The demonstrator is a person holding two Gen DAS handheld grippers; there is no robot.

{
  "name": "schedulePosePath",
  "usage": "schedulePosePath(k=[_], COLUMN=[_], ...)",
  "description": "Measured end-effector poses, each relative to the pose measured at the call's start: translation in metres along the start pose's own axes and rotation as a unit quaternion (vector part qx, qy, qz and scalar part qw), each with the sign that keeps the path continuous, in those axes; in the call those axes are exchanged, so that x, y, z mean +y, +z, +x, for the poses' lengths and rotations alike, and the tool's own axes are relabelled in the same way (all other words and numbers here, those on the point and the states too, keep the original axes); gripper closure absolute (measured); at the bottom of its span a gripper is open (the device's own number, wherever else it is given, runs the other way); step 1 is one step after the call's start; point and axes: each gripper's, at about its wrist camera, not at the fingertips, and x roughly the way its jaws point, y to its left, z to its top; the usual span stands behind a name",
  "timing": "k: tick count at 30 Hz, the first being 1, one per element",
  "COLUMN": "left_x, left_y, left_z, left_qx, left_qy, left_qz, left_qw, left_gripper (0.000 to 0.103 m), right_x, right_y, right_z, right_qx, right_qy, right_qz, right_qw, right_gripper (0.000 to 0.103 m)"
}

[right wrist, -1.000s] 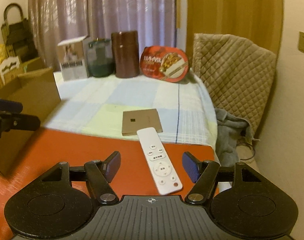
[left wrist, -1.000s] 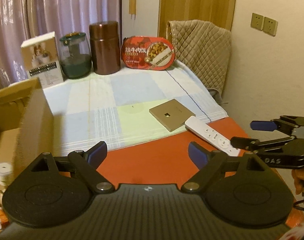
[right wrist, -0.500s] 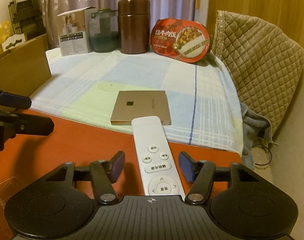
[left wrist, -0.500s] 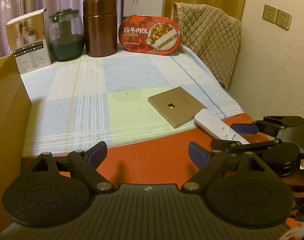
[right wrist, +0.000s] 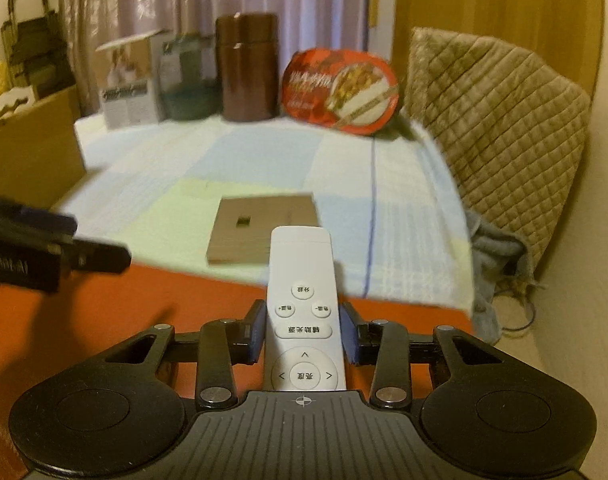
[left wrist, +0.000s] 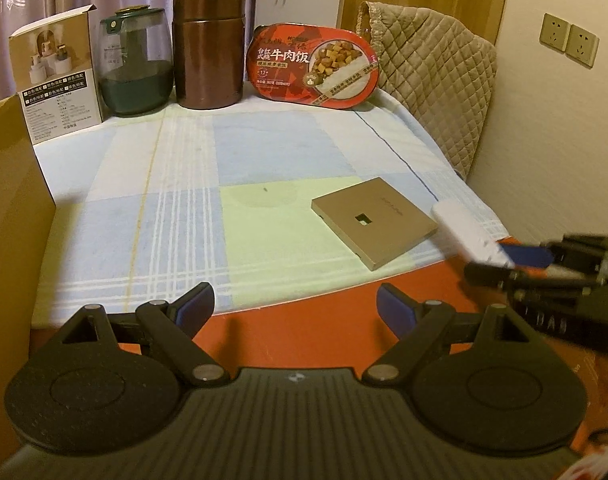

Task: Organize rigid objects
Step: 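Move the left tool to the gold TP-LINK plate while the right holds the remote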

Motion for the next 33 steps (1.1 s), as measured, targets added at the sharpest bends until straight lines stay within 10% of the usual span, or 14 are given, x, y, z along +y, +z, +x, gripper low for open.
schedulePosePath(k=[6, 14, 17, 33], left_x=[0.008, 0.012, 0.013, -0.014], left_y=[0.002, 0.001, 0.002, 0.027], left_z=[0.006, 0.013, 0.018, 0.056], left_qx=[-0.001, -0.005, -0.008, -0.013], left_qy=[-0.004, -0.008, -0.010, -0.012], left_qz=[-0.010, -0.014, -0.017, -0.021], left_qw=[0.9999, 0.9999, 0.9998, 0.9996], left_gripper=[0.017, 0.017, 0.017, 0.014], right_x=[-0.002, 0.004, 0.004, -0.006], right_y=[0.027, 0.039, 0.036, 0.021], right_z=[0.032, 0.061, 0.054, 0.031], right_qx=[0.039, 0.083, 0.072, 0.052], right_qy=[-0.062, -0.041, 0.014, -0.032], right_qz=[-0.036, -0.053, -0.033, -0.036], right_qw=[0.997, 0.994, 0.997, 0.997], right_gripper=[0.068, 0.068, 0.068, 0.068])
